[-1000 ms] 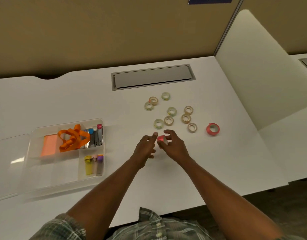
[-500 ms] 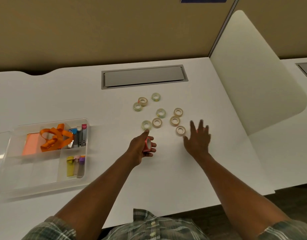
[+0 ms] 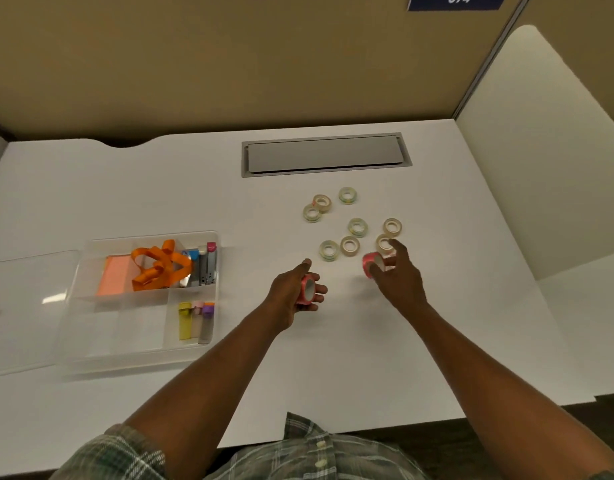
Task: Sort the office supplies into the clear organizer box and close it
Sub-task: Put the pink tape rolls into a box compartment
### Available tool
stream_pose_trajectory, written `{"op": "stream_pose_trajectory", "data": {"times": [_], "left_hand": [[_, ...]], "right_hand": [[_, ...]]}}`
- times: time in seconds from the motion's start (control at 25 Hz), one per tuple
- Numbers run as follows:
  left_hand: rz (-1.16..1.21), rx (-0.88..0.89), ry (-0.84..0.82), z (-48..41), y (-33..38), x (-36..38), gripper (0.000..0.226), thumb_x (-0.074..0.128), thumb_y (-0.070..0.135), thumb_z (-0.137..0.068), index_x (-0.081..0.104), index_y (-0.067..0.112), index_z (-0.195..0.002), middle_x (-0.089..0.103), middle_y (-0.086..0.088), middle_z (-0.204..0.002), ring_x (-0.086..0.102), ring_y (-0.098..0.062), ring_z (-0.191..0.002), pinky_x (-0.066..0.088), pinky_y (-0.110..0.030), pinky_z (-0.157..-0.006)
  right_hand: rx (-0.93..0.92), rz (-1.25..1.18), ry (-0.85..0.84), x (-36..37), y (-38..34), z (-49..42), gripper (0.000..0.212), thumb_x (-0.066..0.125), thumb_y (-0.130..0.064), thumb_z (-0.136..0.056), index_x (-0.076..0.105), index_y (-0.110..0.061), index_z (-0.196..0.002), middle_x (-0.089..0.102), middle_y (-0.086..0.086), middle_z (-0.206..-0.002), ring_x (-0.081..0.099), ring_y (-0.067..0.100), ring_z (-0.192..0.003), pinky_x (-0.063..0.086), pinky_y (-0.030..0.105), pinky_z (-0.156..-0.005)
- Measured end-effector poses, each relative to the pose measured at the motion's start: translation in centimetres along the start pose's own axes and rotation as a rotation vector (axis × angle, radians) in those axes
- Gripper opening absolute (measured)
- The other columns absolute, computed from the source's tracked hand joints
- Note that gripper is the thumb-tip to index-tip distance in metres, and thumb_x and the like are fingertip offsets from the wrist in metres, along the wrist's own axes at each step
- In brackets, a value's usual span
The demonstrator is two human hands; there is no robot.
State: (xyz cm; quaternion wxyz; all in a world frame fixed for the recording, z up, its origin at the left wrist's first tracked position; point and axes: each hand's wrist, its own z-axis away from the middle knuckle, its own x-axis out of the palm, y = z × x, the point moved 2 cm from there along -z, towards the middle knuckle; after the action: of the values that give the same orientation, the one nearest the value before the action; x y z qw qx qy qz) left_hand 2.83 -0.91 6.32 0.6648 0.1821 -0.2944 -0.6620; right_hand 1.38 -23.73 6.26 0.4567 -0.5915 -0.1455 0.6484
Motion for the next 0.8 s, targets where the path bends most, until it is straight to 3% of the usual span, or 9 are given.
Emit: {"op": "stream_pose_trajectory", "data": {"times": [0.08,0.16,0.32,0.52,0.6,0.64,0.72,0.8], "left_hand": [[0.017,0.013,-0.008,0.6,0.2,-1.8,0.052,0.053,0.051,-0.095,0.065,0.002,-0.109,0.075,-0.021,-0.094,0.069,-0.031,-0.074,0.056,-0.035,-0.066],[0.048,0.037,-0.03,1.3,0.4,-3.8,0.059,0.052,0.059,-0.093,0.066,0.004,-0.112,0.075,-0.02,-0.096,0.071,-0.033,-0.076,0.057,-0.036,-0.066],[0.164,0.117,-0.088,2.7,0.9,-9.0,0.067,0.053,0.074,-0.082,0.071,0.019,-0.114,0.075,-0.014,-0.103,0.074,-0.031,-0.084,0.057,-0.037,-0.072],[0.195,0.215,0.052,4.4,1.8,-16.9,0.067,0.074,0.074,-0.06,0.071,0.025,-0.106,0.076,-0.004,-0.089,0.072,-0.021,-0.081,0.053,-0.034,-0.062],[0.133,0.272,0.054,5.1,2.3,-19.7,0.056,0.076,0.069,-0.064,0.073,0.027,-0.1,0.073,-0.003,-0.085,0.068,-0.018,-0.072,0.049,-0.029,-0.059],[0.091,0.3,0.071,5.4,2.4,-21.1,0.053,0.075,0.068,-0.065,0.074,0.027,-0.099,0.073,-0.002,-0.083,0.066,-0.017,-0.069,0.048,-0.028,-0.058],[0.017,0.339,0.181,6.0,2.7,-23.7,0.056,0.073,0.069,-0.065,0.072,0.023,-0.098,0.073,0.0,-0.076,0.065,-0.017,-0.063,0.047,-0.027,-0.052],[-0.075,0.34,0.325,6.4,2.8,-25.7,0.058,0.068,0.074,-0.068,0.067,0.023,-0.096,0.073,0.002,-0.072,0.066,-0.015,-0.059,0.048,-0.027,-0.047]], "right_hand": [[-0.079,-0.144,-0.1,3.2,-3.8,2.2,0.043,0.065,-0.038,-0.09,0.051,-0.035,-0.13,0.072,-0.012,-0.102,0.068,0.012,-0.097,0.046,0.024,-0.078],[-0.137,-0.245,-0.182,6.6,-7.2,4.4,0.029,0.06,-0.043,-0.091,0.056,-0.04,-0.119,0.074,-0.018,-0.095,0.067,0.002,-0.097,0.044,0.022,-0.08],[-0.276,-0.323,-0.276,12.1,-12.7,7.6,0.027,0.054,-0.052,-0.09,0.057,-0.042,-0.116,0.071,-0.024,-0.108,0.066,-0.002,-0.104,0.049,0.027,-0.087],[-0.477,-0.215,-0.376,17.1,-16.7,9.8,0.025,0.062,-0.038,-0.095,0.058,-0.035,-0.12,0.066,-0.028,-0.116,0.059,-0.012,-0.112,0.04,0.004,-0.082],[-0.492,-0.222,-0.419,19.1,-17.9,10.6,0.027,0.063,-0.037,-0.095,0.058,-0.034,-0.122,0.066,-0.027,-0.118,0.059,-0.01,-0.114,0.042,0.007,-0.086],[-0.486,-0.229,-0.436,20.1,-18.4,11.0,0.031,0.064,-0.038,-0.095,0.058,-0.033,-0.124,0.066,-0.025,-0.119,0.06,-0.007,-0.113,0.046,0.015,-0.088],[-0.485,-0.228,-0.481,22.0,-19.4,11.7,0.042,0.066,-0.04,-0.092,0.054,-0.031,-0.131,0.067,-0.019,-0.118,0.063,-0.002,-0.108,0.054,0.027,-0.087],[-0.5,-0.158,-0.519,23.8,-20.1,12.4,0.054,0.069,-0.047,-0.088,0.048,-0.033,-0.136,0.067,-0.015,-0.116,0.067,0.002,-0.098,0.058,0.026,-0.08]]}}
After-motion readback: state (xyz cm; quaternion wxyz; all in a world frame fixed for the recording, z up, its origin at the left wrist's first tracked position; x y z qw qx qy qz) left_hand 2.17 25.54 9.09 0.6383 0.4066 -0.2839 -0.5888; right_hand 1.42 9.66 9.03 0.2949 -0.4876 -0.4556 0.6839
